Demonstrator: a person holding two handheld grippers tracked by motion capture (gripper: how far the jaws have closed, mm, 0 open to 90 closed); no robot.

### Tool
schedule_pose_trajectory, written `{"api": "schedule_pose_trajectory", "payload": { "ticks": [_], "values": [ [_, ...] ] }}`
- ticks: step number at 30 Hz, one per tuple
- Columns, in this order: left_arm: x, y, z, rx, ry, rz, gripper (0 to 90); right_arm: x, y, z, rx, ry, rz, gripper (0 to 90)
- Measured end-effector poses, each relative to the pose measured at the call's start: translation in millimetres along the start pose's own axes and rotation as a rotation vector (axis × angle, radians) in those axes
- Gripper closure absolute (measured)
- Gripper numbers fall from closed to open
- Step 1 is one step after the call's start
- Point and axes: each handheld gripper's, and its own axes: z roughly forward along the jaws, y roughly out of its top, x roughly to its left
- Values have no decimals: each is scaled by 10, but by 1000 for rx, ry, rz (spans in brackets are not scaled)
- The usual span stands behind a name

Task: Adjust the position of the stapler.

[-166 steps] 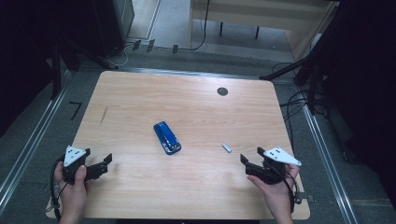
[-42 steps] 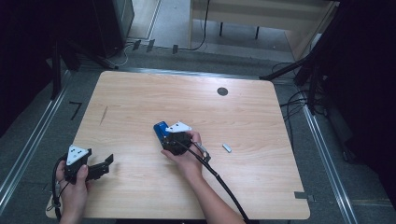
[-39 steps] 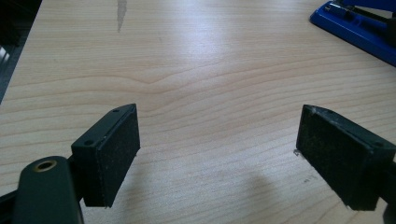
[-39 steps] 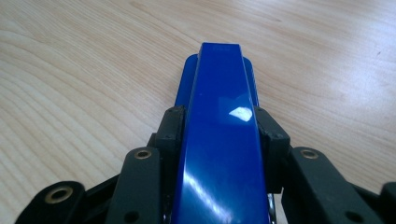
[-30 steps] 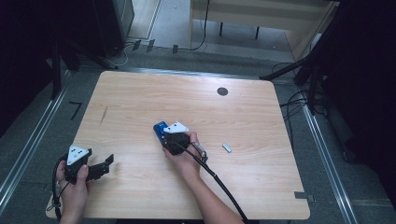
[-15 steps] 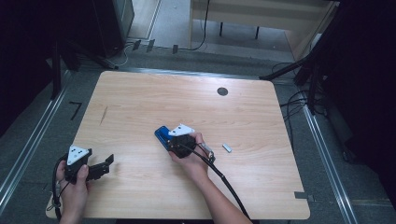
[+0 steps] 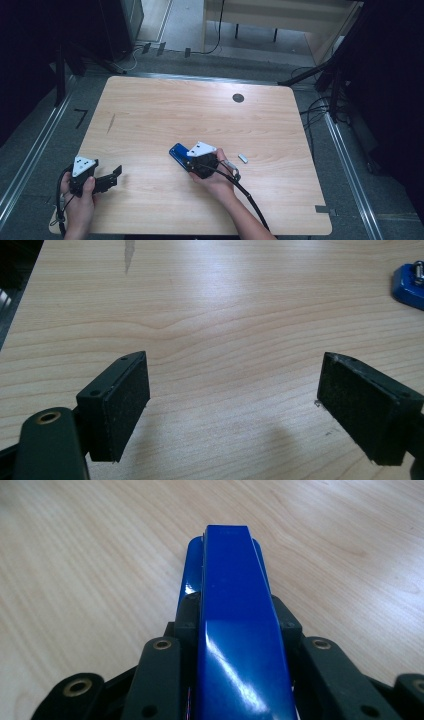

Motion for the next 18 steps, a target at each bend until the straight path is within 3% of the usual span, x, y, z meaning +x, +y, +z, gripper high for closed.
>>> {"api": "schedule_pose_trajectory", "payload": {
  "ticks": [18],
  "values": [
    [-1, -12, -26, -28, 8, -9, 142, 11, -307, -367, -2, 85, -70, 673]
  ]
}}
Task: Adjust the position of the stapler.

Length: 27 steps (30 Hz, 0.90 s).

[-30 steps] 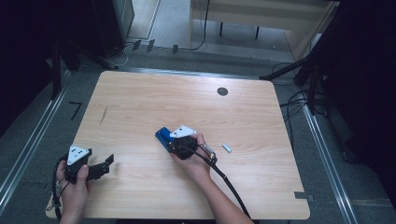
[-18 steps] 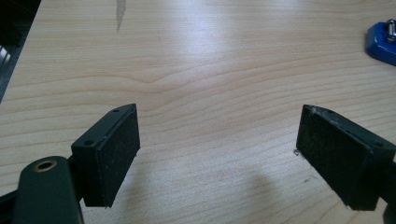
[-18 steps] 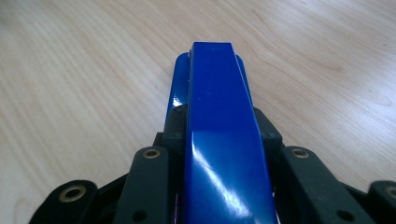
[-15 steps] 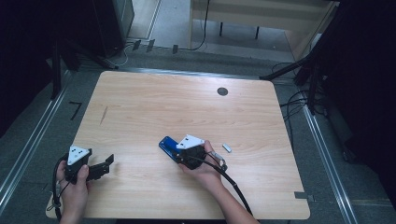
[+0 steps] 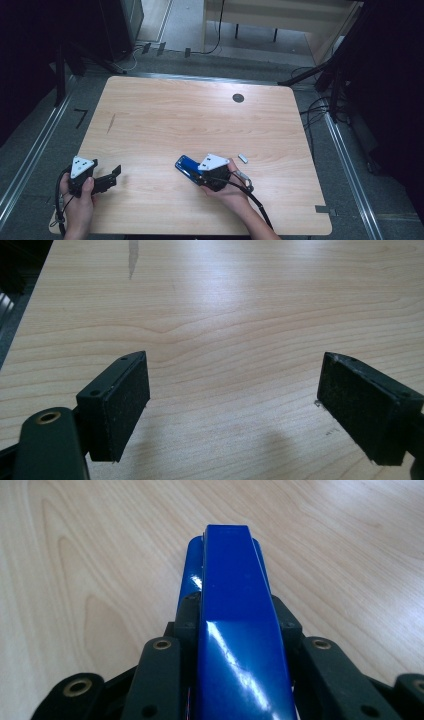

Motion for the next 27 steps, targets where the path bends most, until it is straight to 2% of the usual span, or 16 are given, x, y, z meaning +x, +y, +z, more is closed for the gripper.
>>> {"api": "schedule_pose_trajectory", "payload": {
  "ticks": [10, 12, 14, 15, 16, 17, 18, 19, 20, 24, 25, 27],
  "values": [
    [-1, -3, -30, -19, -7, -2, 142, -21, -204, -239, -8, 72, -69, 672],
    [-8, 3, -46, -24, -10, 2, 142, -37, -251, -283, -11, 92, -71, 671],
    [-22, 13, -65, -29, -17, 0, 142, -49, -280, -309, -9, 101, -47, 668],
    [-38, 21, -76, -35, -20, 3, 142, -48, -286, -319, -7, 97, -44, 650],
    [-61, 29, -83, -43, -24, 6, 142, -26, -294, -352, -17, 78, -33, 450],
    [-88, 37, -93, -45, -26, 13, 142, -26, -294, -352, -17, 78, -33, 450],
    [-118, 43, -97, -50, -33, 18, 141, -20, -292, -373, -22, 61, -27, 405],
    [-191, 54, -102, -51, -54, 32, 140, -12, -299, -440, -43, 48, -9, 403],
    [-191, 54, -102, -51, -54, 32, 139, -9, -309, -478, -55, 54, 13, 404],
    [-385, 73, -98, -51, -106, 46, 139, -4, -354, -591, -85, 57, 43, 404],
    [-436, 80, -100, -51, -129, 51, 139, -2, -373, -634, -96, 52, 52, 404],
    [-535, 98, -112, -50, -206, 65, 138, -4, -407, -730, -111, 43, 71, 409]
  ]
}}
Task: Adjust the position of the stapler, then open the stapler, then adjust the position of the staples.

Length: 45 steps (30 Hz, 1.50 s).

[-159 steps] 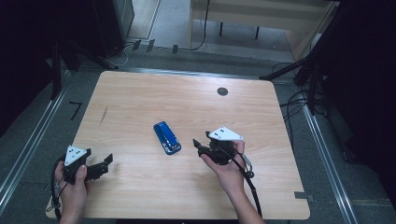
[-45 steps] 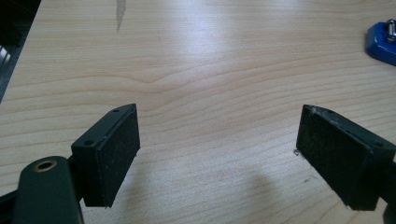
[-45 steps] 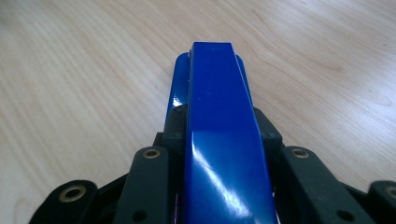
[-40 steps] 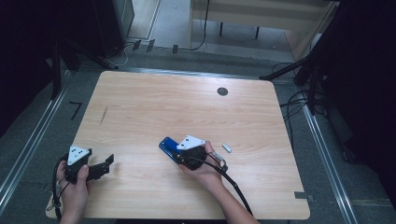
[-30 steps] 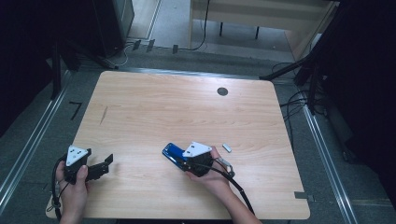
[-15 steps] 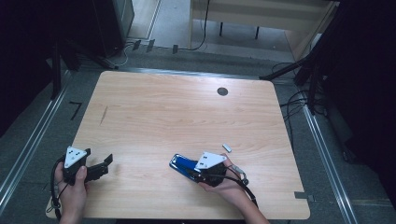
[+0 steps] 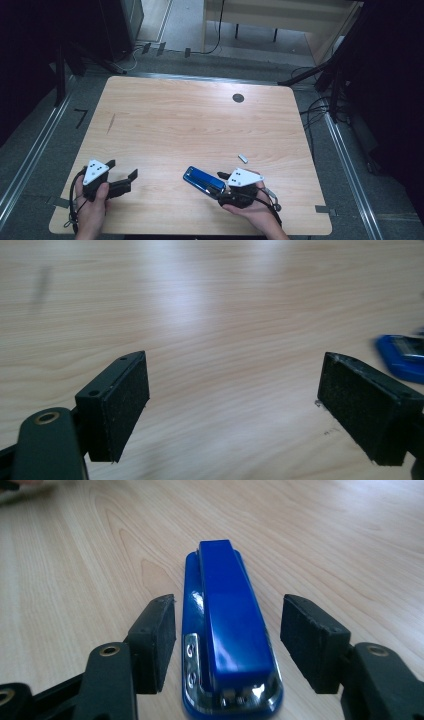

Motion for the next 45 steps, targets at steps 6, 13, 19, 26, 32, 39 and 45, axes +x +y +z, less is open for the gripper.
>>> {"api": "schedule_pose_trajectory", "payload": {
  "ticks": [6, 13, 19, 26, 32, 39, 45],
  "values": [
    [-326, 32, 42, -4, -66, 47, 128, -2, -83, -277, -32, -25, 35, 452],
    [-629, 2, 137, 29, -128, 76, 427, -34, -298, -506, -27, -35, 101, 474],
    [-902, -10, 202, 16, -244, 137, 640, -73, -416, -614, -4, -72, 150, 574],
    [-1209, -20, 380, 48, -316, 183, 869, -137, -447, -568, 0, -64, 218, 704],
    [-1425, -40, 549, 104, -323, 243, 900, -67, -441, -472, 36, -38, 182, 764],
    [-1517, -49, 694, 158, -333, 253, 900, -49, -389, -370, 56, -82, 187, 827],
    [-1579, -55, 790, 148, -343, 267, 900, -81, -417, -308, 99, -90, 227, 839]
  ]
}}
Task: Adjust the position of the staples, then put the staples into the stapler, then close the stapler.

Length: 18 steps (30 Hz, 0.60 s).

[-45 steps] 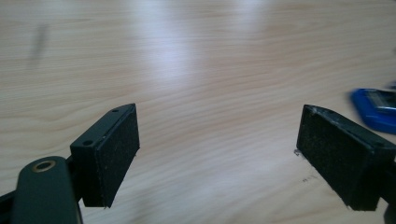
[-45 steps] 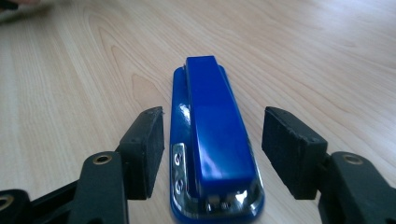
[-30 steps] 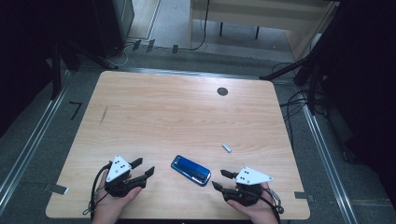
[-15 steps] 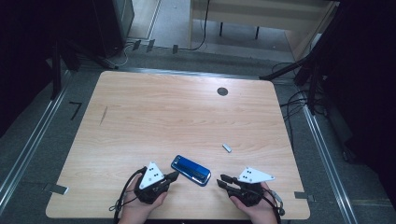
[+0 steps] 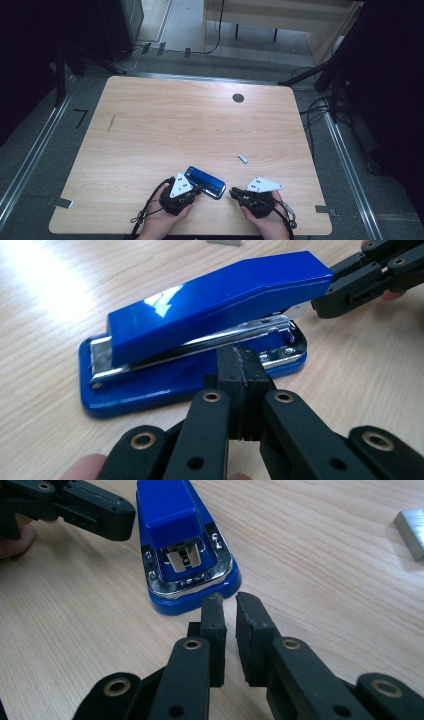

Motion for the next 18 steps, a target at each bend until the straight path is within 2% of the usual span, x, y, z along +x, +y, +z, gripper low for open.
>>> {"api": "schedule_pose_trajectory", "payload": {
  "ticks": [4, 11, 18],
  "values": [
    [-20, -4, 5, 16, -4, 16, 900, 35, 11, 13, 0, 13, -9, 840],
    [10, 10, 35, 31, -1, -47, 900, 44, 28, 57, -3, 10, -12, 845],
    [-5, 12, 48, 46, 26, -39, 900, 62, 33, 61, -3, 15, -18, 845]
  ]
}}
